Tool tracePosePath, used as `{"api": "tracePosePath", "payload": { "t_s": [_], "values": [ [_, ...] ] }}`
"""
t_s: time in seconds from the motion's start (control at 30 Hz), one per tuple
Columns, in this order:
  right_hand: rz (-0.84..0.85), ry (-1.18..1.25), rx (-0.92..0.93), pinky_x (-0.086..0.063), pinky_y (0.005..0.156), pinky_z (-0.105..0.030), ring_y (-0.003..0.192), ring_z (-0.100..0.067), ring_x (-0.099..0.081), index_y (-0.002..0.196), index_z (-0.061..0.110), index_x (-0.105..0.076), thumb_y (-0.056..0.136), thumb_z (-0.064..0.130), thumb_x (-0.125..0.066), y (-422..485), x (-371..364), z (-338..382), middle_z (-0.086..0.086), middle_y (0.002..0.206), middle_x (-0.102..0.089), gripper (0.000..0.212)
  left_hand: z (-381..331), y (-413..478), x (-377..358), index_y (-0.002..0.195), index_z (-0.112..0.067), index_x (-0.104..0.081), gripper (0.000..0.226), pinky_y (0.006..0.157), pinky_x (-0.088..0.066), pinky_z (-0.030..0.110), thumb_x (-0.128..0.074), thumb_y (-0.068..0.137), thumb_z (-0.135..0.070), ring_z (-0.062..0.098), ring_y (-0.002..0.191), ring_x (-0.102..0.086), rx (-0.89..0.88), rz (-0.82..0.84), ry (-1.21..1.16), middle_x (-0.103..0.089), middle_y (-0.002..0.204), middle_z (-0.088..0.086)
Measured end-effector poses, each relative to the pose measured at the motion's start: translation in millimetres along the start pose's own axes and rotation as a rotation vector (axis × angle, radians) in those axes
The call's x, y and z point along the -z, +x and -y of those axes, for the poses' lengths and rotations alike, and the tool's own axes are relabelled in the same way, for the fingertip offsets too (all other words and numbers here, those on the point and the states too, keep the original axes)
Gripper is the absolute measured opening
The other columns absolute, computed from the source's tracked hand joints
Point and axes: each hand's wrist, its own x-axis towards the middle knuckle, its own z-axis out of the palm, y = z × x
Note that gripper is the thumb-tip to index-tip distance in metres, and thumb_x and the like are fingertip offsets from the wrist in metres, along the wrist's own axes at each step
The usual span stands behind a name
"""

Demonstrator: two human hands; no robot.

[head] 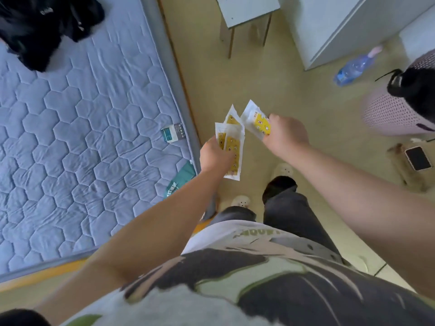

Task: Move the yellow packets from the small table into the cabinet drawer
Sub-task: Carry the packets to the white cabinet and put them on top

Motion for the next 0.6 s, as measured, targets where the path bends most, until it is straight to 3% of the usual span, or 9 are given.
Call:
{"api": "tracePosePath", "payload": {
  "t_s": [0.1,0.2,0.37,0.6],
  "values": [
    [0.017,-0.023,0.094,-0.026,0.051,-0.029,0.065,-0.030,-0.047,0.084,0.015,-0.043,0.083,0.014,-0.057,69.3,23.9,-5.5,-0.004,0.070,-0.049,0.013,-42.6,42.9,-1.5,0.091,-0.011,-0.059,0.017,0.071,-0.058,0.039,-0.066,0.076,-0.008,0.023,0.081,-0.066,0.051,-0.043,-0.061,-0.066,0.085,0.004],
    [0.013,-0.063,0.183,-0.029,0.055,-0.029,0.067,-0.030,-0.047,0.092,0.011,-0.052,0.082,0.011,-0.055,145.7,54.7,-3.2,-0.002,0.070,-0.046,0.010,-90.8,93.4,5.4,0.088,-0.016,-0.056,0.017,0.061,-0.054,0.029,-0.069,0.079,-0.010,0.019,0.077,-0.064,0.090,-0.108,-0.120,-0.062,0.079,-0.003],
    [0.087,-0.130,0.323,-0.031,0.058,-0.030,0.070,-0.029,-0.044,0.103,0.009,-0.055,0.084,0.010,-0.054,257.2,106.2,14.9,-0.011,0.085,-0.059,0.019,-163.6,167.2,28.5,0.077,-0.023,-0.055,0.021,0.052,-0.048,0.022,-0.069,0.079,-0.008,0.012,0.067,-0.060,0.148,-0.227,-0.280,-0.060,0.073,-0.008],
    [0.092,-0.228,0.438,-0.029,0.050,-0.029,0.067,-0.029,-0.046,0.087,0.011,-0.047,0.083,0.009,-0.055,398.3,157.0,89.9,-0.005,0.073,-0.049,0.009,-221.9,278.7,111.5,0.091,-0.022,-0.057,0.021,0.051,-0.043,0.020,-0.070,0.080,-0.009,0.008,0.069,-0.058,0.186,-0.245,-0.382,-0.058,0.076,-0.011]
  ]
}}
